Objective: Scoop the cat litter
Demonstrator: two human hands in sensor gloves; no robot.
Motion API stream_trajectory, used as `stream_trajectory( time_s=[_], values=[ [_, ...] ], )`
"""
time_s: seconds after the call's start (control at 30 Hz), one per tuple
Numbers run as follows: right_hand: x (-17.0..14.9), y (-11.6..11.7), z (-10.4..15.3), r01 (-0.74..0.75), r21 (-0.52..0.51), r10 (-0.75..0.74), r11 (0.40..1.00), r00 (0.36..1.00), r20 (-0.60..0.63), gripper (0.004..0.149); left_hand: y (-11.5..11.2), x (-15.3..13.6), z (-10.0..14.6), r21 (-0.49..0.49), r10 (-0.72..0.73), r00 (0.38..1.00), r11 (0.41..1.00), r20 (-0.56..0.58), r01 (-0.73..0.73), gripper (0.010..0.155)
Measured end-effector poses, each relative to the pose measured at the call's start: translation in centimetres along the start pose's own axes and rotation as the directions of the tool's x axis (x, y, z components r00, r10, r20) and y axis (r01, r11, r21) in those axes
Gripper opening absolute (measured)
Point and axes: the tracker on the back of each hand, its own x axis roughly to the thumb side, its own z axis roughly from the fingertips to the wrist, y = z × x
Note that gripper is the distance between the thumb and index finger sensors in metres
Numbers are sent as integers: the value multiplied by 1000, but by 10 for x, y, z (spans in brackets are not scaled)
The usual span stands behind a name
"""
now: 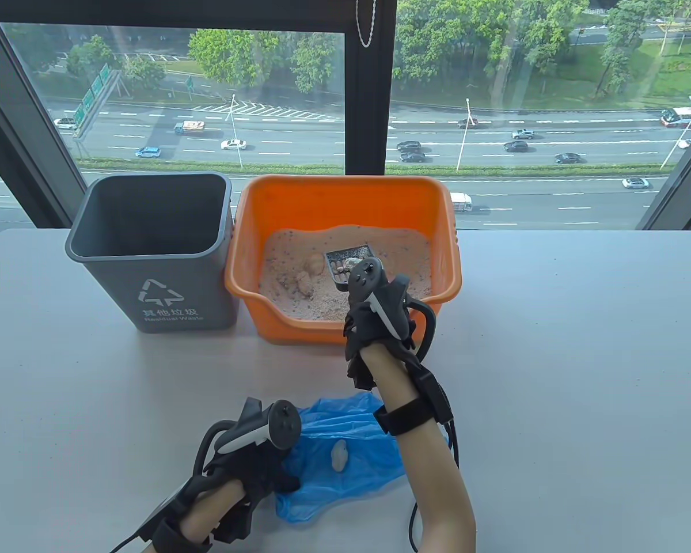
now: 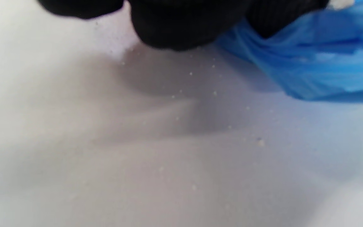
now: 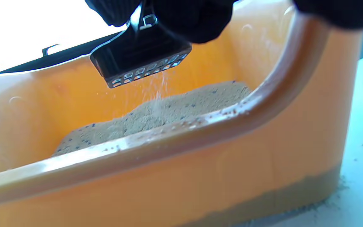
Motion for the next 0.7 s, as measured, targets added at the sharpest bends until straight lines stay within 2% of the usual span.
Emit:
stream_trajectory(
  time_s=[0.03, 0.07, 0.1, 0.13, 0.17, 0.2, 0.23, 0.27, 0.3, 0.33, 0.37, 0.4, 0.47, 0.5, 0.57, 0.7],
  values=[
    [-2, -1, 0, -14, 1, 14, 1000, 1000, 28, 62, 0, 0, 0, 0, 0, 1000, 1000, -1, 0, 91],
    [-4, 0, 1, -2, 94, -3, 996, 999, 47, 63, 0, 0, 0, 1, -2, 1000, 1000, 0, 2, 91],
    [-6, 0, 4, 24, 138, -29, 990, 999, 31, 62, 0, 0, 0, 0, -3, 1000, 1000, 1, 3, 91],
    [-10, 0, 8, 69, 139, -69, 988, 998, -1, 62, 0, 0, 0, -1, -2, 1000, 1000, 2, 2, 91],
    [-12, -1, 11, 67, 77, -66, 995, 998, -23, 62, 0, 0, 0, 0, -2, 1000, 1000, 2, 2, 91],
    [-15, -4, 14, 20, -49, -20, 999, 1000, -7, 62, 0, 0, 0, 0, -2, 1000, 1000, 2, 2, 91],
    [-16, -3, 13, -7, 7, 7, 1000, 1000, 15, 62, 0, 0, 0, 0, -3, 1000, 1000, 2, 3, 91],
    [-18, -2, 12, 2, 121, -6, 993, 999, 35, 62, 0, 0, 0, 0, -3, 1000, 1000, 1, 3, 91],
    [-20, -1, 13, 24, 162, -30, 987, 999, 36, 62, 0, 0, 0, 0, -2, 1000, 1000, 1, 2, 91],
    [-22, 0, 15, 80, 165, -83, 983, 996, 16, 62, 0, 0, 0, 0, -2, 1000, 1000, 1, 2, 91],
    [-24, -2, 18, 75, 80, -77, 994, 997, 13, 62, 0, 0, 0, 0, -2, 1000, 1000, 0, 2, 91],
    [-25, -4, 20, 67, 56, -68, 996, 997, 29, 62, 0, 0, 0, 0, -1, 1000, 1000, 0, 1, 91],
    [-31, -11, 33, 125, 189, -138, 974, 988, 62, 62, 0, 0, 0, -2, -4, 1000, 1000, 3, 4, 91],
    [-35, -18, 48, 181, 213, -202, 960, 976, 81, 63, 0, 0, 0, -3, -6, 1000, 1000, 6, 6, 91],
    [-44, -31, 68, 157, 234, -194, 959, 970, 146, 62, 0, 0, 0, -4, -7, 1000, 1000, 7, 7, 91],
    [-73, -59, 116, 145, 349, -235, 926, 944, 231, 63, 0, 0, 0, -4, -8, 1000, 1000, 4, 8, 91]
  ],
)
